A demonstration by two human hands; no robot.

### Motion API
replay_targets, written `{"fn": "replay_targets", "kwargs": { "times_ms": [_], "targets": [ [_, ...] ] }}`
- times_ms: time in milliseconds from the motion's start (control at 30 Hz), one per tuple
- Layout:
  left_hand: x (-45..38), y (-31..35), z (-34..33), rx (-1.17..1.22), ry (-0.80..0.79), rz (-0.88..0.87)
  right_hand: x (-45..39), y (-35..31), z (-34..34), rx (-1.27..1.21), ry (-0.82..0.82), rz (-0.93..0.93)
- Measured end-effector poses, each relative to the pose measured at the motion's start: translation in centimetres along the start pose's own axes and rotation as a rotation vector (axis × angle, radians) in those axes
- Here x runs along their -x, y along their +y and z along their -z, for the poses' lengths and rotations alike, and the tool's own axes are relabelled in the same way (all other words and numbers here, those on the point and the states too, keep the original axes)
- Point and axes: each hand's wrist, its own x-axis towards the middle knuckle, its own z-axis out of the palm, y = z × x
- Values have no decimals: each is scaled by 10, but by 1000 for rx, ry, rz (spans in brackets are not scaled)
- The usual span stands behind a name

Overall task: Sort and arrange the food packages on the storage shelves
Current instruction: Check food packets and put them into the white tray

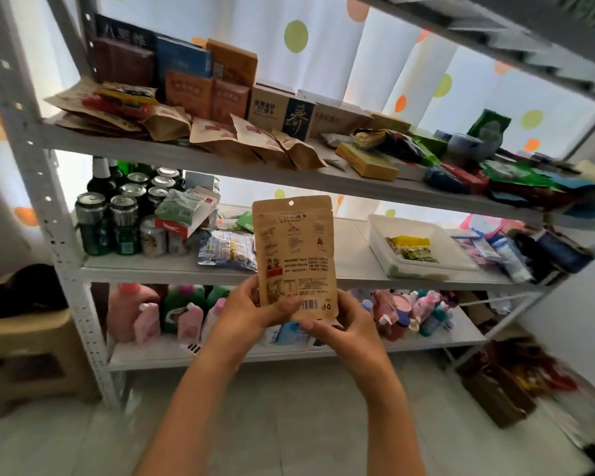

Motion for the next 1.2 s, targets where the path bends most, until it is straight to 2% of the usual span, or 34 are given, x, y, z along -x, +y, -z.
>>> {"fn": "replay_targets", "kwargs": {
  "times_ms": [67,167,500,767,867,1000,1067,1200],
  "targets": [
    [6,-4,-14,-58,-7,8,13,3,16,-56,-9,5],
    [20,-9,-50,-150,-37,9,34,9,42,-137,75,-10],
    [74,-33,-175,-273,-105,-101,109,43,137,-409,193,7],
    [90,-59,-228,-409,-146,-83,154,70,176,-555,255,-8],
    [91,-67,-249,-544,-105,-132,171,77,190,-651,284,-14],
    [106,-89,-285,-772,88,-331,190,85,208,-672,356,-50],
    [114,-100,-303,-761,31,-344,200,89,215,-731,354,-69],
    [128,-120,-330,-549,-190,-239,228,95,238,-763,329,-49]
  ]
}}
